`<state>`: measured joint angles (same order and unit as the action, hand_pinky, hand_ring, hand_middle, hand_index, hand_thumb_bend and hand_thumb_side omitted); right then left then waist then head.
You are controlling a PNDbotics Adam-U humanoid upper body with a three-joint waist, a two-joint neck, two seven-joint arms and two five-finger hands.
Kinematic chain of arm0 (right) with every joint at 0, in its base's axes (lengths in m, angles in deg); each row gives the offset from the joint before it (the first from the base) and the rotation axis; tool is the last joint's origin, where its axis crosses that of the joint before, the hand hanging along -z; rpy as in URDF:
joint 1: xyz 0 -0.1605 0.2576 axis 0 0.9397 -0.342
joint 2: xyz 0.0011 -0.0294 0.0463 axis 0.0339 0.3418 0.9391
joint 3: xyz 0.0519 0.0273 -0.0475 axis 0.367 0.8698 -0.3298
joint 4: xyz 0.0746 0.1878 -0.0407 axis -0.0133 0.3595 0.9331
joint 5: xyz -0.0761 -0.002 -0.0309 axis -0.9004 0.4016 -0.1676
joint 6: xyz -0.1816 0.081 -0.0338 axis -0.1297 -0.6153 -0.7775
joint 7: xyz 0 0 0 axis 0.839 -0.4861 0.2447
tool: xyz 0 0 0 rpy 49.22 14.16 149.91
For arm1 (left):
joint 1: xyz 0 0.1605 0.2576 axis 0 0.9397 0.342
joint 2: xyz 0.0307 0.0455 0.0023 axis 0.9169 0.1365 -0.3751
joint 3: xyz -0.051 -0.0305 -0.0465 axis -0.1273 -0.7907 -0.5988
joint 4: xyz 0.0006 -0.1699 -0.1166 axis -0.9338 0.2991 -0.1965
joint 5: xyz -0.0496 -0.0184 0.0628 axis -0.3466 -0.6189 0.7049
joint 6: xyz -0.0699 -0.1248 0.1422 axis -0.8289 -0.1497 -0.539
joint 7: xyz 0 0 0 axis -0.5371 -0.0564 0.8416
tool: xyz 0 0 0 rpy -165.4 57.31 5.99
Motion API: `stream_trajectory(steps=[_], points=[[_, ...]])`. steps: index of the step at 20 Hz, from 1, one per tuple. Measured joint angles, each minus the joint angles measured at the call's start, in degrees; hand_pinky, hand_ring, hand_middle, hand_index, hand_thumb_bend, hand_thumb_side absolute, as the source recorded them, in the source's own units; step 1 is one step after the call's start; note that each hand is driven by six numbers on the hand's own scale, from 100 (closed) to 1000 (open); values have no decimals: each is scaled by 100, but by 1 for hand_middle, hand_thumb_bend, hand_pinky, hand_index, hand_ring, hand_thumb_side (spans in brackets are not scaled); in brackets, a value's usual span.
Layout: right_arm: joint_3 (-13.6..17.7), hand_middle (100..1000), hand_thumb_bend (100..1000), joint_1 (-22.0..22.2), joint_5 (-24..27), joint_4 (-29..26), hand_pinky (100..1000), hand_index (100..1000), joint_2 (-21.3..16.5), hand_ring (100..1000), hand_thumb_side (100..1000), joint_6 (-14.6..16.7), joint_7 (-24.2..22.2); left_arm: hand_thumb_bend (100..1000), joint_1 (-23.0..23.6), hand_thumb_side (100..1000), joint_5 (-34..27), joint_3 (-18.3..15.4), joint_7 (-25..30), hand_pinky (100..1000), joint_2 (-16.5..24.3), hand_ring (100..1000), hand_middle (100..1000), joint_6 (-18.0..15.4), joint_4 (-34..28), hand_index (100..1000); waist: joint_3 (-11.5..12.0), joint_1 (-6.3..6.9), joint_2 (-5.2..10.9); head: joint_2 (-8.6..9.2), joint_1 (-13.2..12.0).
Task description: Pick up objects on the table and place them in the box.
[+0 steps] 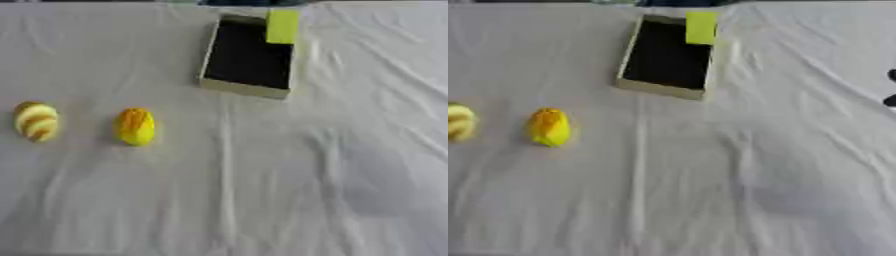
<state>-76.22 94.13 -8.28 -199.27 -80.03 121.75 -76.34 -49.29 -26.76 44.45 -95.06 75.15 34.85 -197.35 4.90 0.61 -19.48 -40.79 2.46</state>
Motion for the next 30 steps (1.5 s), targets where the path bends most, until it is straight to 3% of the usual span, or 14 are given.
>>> stream_trajectory(steps=[10, 15, 16, 19, 22, 23, 24, 27, 30], points=[[0, 593, 100, 3, -16, 0, 1000, 773, 8, 871, 475, -16, -12, 100, 57, 355, 109, 8, 132, 740, 322, 768, 730, 145, 0, 883, -20, 36, 0, -8, 12], [0, 593, 100, 35, -20, 0, 1000, 773, 8, 872, 470, -17, -13, 100, 207, 221, 501, 35, 454, 776, 1063, 808, 773, 575, 48, 918, -29, 87, 7, -49, 24], [-1, 593, 100, 48, -22, 0, 1000, 773, 8, 872, 470, -18, -14, 100, 261, 221, 620, 31, 579, 776, 1281, 808, 773, 701, 130, 918, -30, 105, 9, -50, 26], [-1, 592, 100, 53, -42, 0, 1000, 773, 7, 872, 470, -24, -16, 100, 360, 100, 928, -25, 1036, 838, 1905, 845, 811, 985, 568, 939, -31, 129, 29, -53, 45], [-2, 592, 100, 58, -62, 0, 1000, 773, 6, 872, 470, -35, -19, 246, 368, 100, 1328, -72, 1719, 894, 2530, 870, 825, 965, 1216, 944, -31, 155, 43, -91, 61], [-2, 591, 100, 71, -68, 0, 1000, 773, 6, 872, 470, -39, -22, 361, 369, 100, 1511, -72, 2009, 917, 2723, 879, 832, 889, 1460, 942, -31, 159, 44, -101, 62], [-3, 591, 100, 90, -74, 0, 1000, 773, 6, 872, 470, -43, -27, 388, 368, 100, 1684, -71, 2280, 923, 2883, 882, 834, 799, 1690, 942, -31, 161, 44, -106, 63], [-5, 590, 100, 102, -100, 0, 1000, 773, 6, 872, 470, -59, -40, 577, 345, 100, 2052, -67, 2978, 958, 3228, 892, 842, 465, 2290, 919, -50, 170, 44, -144, 63], [-18, 589, 100, 106, -119, 0, 1000, 773, 6, 872, 470, -61, -42, 671, 322, 100, 2336, -19, 3548, 970, 3466, 886, 838, 131, 2773, 909, -56, 173, 44, -155, 63]])
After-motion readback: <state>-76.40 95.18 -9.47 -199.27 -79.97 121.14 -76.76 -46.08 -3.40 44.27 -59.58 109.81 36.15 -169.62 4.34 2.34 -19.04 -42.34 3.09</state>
